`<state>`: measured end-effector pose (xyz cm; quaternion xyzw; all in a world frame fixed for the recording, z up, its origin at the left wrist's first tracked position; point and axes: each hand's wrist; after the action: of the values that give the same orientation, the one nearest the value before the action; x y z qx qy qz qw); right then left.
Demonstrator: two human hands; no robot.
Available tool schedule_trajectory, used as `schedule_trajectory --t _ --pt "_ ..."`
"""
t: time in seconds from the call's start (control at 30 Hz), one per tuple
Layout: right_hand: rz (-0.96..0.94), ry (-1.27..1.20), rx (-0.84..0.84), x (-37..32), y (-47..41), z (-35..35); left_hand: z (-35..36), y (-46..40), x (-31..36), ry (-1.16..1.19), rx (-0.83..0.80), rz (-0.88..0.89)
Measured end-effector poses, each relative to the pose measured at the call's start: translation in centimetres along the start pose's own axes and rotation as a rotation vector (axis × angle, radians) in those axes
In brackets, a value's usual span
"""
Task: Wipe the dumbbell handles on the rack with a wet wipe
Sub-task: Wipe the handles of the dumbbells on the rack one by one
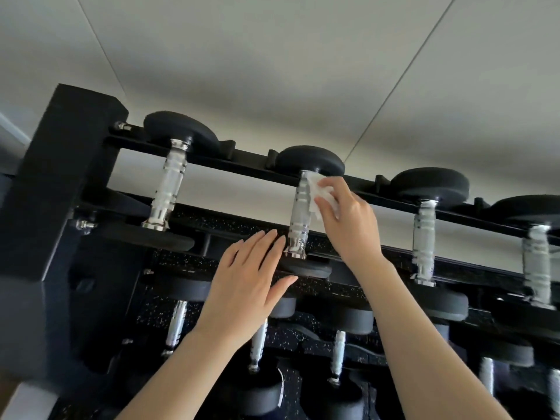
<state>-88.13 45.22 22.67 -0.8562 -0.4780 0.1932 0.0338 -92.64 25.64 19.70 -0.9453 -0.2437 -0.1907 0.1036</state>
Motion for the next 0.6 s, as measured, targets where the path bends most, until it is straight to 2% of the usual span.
schedule_trajectory --t 0.1,0.23,0.5,0.6 --pt "-0.103 0.046 0.053 0.2 -1.9 1.3 -0.1 0.5 0.3 -0.016 0.054 -0.037" --pt "-0.115 0.058 0.154 0.8 -2.3 2.7 0.1 0.9 1.1 -0.031 0.083 -0.092" --pt "0.084 -0.192 0.316 -0.1 -1.7 4.3 0.5 1.0 1.9 0.02 0.139 -0.135" --pt "0.148 -0.333 0.3 -0.7 -2.1 4.2 0.4 0.9 1.9 0.048 0.163 -0.147"
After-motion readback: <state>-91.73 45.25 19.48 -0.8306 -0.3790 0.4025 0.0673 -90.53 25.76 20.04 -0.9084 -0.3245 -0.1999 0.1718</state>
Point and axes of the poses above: each hand's wrist, its own y-axis away from the middle knuckle, its own z-axis out of the palm, x = y × z, and after that the axes turned 11 degrees about y, right-handed
